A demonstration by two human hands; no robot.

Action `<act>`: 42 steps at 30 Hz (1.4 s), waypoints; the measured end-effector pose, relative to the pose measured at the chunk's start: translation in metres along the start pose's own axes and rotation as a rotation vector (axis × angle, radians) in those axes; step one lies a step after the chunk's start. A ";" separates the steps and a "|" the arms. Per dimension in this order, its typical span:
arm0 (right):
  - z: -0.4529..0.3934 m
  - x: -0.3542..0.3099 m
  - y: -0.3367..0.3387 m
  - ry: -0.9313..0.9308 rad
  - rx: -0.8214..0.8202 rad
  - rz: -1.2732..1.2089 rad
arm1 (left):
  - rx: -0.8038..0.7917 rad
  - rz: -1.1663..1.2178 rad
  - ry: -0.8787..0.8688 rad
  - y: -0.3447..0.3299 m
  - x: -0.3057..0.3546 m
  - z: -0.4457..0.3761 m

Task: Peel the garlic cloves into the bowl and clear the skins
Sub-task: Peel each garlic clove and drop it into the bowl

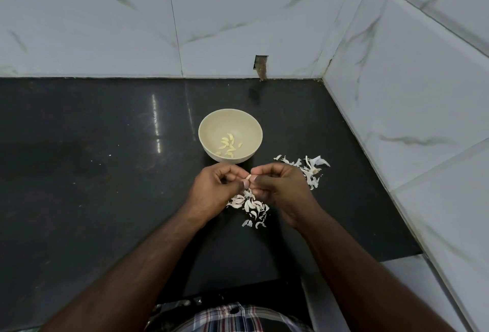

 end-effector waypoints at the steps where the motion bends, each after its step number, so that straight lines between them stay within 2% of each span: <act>1: 0.000 -0.001 0.000 0.009 -0.006 0.032 | 0.009 0.000 -0.006 0.000 0.001 0.000; 12: -0.001 -0.017 -0.003 0.167 0.000 0.380 | 0.120 -0.195 -0.117 -0.001 0.011 0.007; 19: -0.004 -0.025 -0.003 0.245 0.006 0.569 | 0.118 -0.183 -0.136 -0.004 0.010 0.006; 21: -0.004 -0.024 -0.003 0.231 0.012 0.545 | 0.106 -0.121 -0.105 -0.004 0.007 0.004; 25: -0.003 -0.020 -0.002 0.184 -0.054 0.325 | 0.103 -0.009 -0.052 -0.001 0.006 0.001; 28: 0.001 -0.030 -0.003 0.280 -0.103 0.345 | 0.057 0.036 -0.006 -0.003 0.004 -0.001; 33: -0.006 -0.026 0.005 0.312 -0.014 0.424 | -0.010 0.202 0.080 -0.009 -0.003 -0.003; 37: -0.007 -0.024 0.005 0.299 0.006 0.418 | -0.031 0.202 0.058 -0.009 0.001 -0.005; 42: -0.008 -0.010 0.003 0.164 0.015 0.179 | 0.054 0.072 -0.010 -0.002 0.009 -0.003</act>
Point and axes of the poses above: each hand's wrist, its own z-axis away from the middle knuckle, its own y-axis out of the back of the hand, x = y × z, the point moved 8 cm from there along -z, towards the middle knuckle, and after that the axes turned 8 degrees about y, right-handed, at the moved point
